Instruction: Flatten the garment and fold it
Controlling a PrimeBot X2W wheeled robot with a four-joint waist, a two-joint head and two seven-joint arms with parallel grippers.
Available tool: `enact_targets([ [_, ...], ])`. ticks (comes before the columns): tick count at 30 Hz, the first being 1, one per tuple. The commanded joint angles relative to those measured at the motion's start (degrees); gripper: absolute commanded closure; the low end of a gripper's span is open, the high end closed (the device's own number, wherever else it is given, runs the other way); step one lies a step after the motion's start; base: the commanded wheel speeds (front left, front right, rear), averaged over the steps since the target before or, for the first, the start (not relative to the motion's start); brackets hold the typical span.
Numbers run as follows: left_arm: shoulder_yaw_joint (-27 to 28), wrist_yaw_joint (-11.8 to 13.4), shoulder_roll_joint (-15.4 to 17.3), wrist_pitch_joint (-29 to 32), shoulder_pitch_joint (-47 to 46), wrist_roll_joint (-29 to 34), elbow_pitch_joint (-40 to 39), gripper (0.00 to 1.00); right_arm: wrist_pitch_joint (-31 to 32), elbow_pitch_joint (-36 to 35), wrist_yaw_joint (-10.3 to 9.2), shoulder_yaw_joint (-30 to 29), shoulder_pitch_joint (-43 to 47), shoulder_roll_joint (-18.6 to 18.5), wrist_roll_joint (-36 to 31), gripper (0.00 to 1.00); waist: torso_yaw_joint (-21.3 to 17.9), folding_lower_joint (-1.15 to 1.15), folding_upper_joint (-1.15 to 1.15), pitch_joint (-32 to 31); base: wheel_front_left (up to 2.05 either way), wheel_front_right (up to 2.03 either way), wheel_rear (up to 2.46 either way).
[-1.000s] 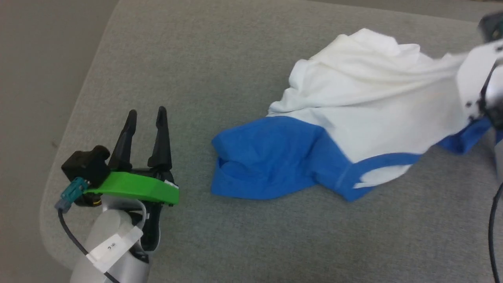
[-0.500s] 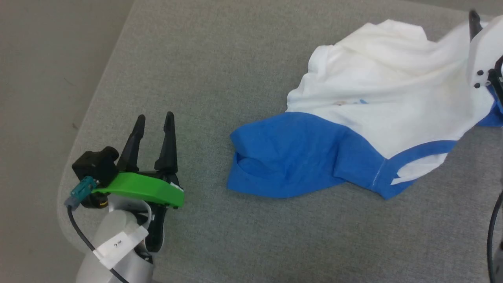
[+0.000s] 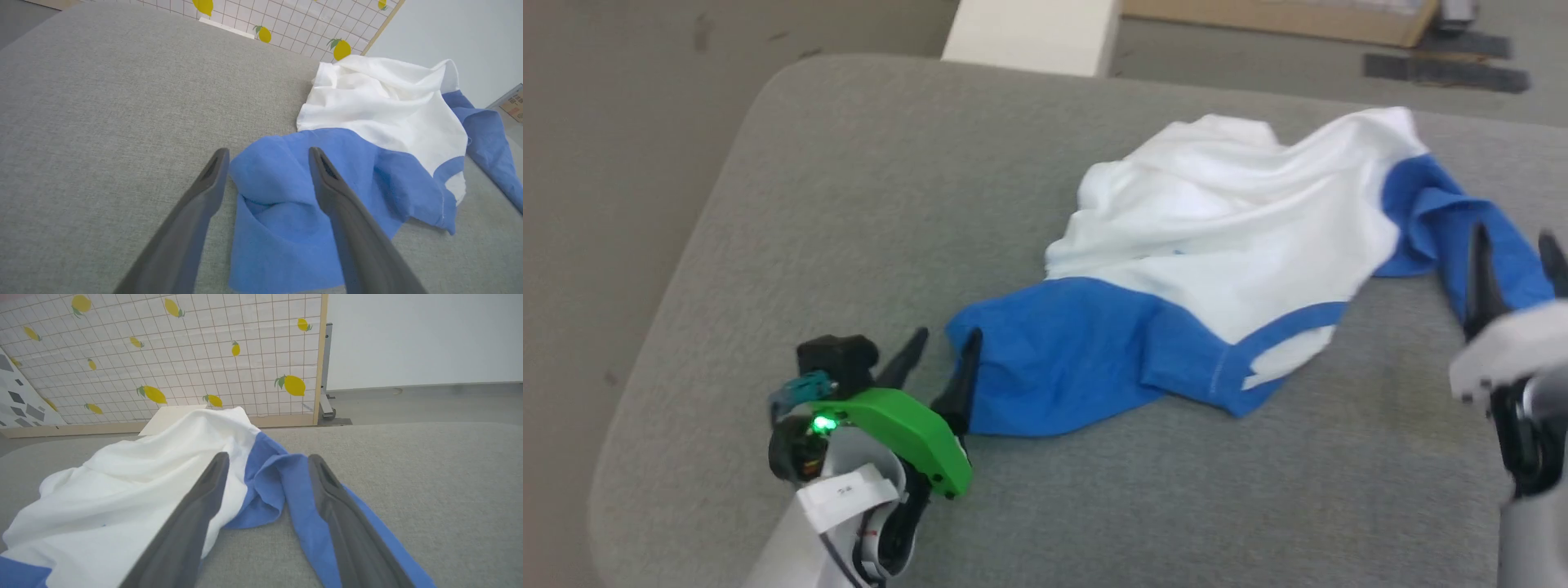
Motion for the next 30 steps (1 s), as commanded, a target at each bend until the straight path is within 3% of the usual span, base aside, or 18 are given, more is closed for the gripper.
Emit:
enact_targets([
  [1,-0.4,0.8,0.3,2.2,0.7,-0.3,-0.2,0.0,-0.2,-0.7,-0.09,-0.3,1.4,0.3,0.6,0.0,-4.6,0.0,0.0,-3.9,0.0,0.0,0.0],
  [8,-5.1,4.7,2.4,17.5,1.3,1.7,1.8,0.0,-0.3,-1.6,-0.09,0.0,5.2,0.5,3.4,0.0,-7.6,0.0,0.0,-4.3,0.0,0.0,0.0],
  [13,-6.8,6.1,3.1,23.4,0.5,2.4,5.1,0.0,-0.6,-2.3,-0.09,0.4,5.3,0.5,4.0,0.0,-8.6,0.0,0.0,-3.4,0.0,0.0,0.0],
  [14,-6.9,5.9,3.0,23.7,0.3,2.3,5.6,0.23,-0.7,-2.4,-0.09,0.4,5.4,0.5,4.1,0.0,-8.7,0.0,0.0,-3.3,0.0,0.0,0.0],
  [15,-6.9,5.8,3.0,23.6,0.2,2.1,6.1,0.83,-0.8,-2.5,-0.09,0.4,5.4,0.5,4.2,0.0,-8.8,0.0,0.0,-3.1,0.0,0.0,0.0],
  [16,-6.9,5.7,3.0,23.3,0.1,2.1,6.5,1.0,-0.9,-2.5,-0.09,0.4,5.5,0.5,4.3,0.0,-8.8,0.0,0.0,-3.0,0.0,0.0,0.0],
  [22,-5.5,5.0,3.0,19.6,-0.6,1.1,8.4,1.0,-1.5,-2.1,-0.09,0.0,6.2,0.5,5.3,0.0,-8.5,0.0,0.0,-3.0,0.0,0.0,0.0],
  [25,-1.8,5.7,4.1,17.3,-1.8,-0.7,7.4,1.0,-2.0,-1.8,-0.09,-0.3,6.6,0.5,5.6,0.0,-8.0,0.0,0.0,-3.1,0.0,0.0,0.0],
  [30,5.7,8.8,10.0,16.2,-3.9,-2.3,5.9,1.0,-1.9,-1.9,-0.09,-0.2,6.8,0.5,5.2,0.0,-7.7,0.0,0.0,-3.0,0.0,0.0,0.0],
])
